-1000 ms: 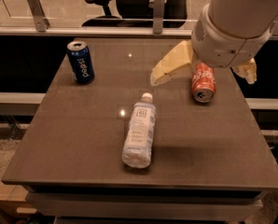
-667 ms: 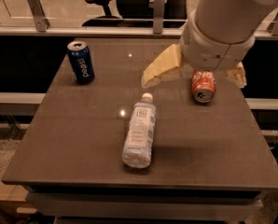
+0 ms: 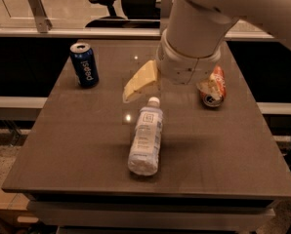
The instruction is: Pick blue plastic bottle
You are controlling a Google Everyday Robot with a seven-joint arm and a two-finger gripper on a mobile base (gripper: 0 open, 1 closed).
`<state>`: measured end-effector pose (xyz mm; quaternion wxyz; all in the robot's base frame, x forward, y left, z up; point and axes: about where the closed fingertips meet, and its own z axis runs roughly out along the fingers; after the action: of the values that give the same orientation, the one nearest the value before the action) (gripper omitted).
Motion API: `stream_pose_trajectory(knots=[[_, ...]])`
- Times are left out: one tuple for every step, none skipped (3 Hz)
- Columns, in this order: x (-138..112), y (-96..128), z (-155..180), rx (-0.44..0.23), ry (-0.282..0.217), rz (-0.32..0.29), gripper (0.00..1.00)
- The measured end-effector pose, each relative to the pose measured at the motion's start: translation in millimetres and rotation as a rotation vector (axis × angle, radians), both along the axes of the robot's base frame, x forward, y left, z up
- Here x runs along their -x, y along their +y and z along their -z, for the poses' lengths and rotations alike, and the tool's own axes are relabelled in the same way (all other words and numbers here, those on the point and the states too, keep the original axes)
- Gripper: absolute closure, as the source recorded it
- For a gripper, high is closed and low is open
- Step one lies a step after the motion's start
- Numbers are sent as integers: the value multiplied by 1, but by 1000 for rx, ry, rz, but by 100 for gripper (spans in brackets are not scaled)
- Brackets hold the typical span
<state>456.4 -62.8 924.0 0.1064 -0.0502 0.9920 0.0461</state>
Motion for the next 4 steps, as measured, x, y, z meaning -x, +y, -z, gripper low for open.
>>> stream_pose_trajectory(knots=[[-4,5,23,-19,44,7,0],[2,7,43,-22,107,68,0],[5,8,60,-34,145,145,0],[7,14,72,-46,165,199,0]])
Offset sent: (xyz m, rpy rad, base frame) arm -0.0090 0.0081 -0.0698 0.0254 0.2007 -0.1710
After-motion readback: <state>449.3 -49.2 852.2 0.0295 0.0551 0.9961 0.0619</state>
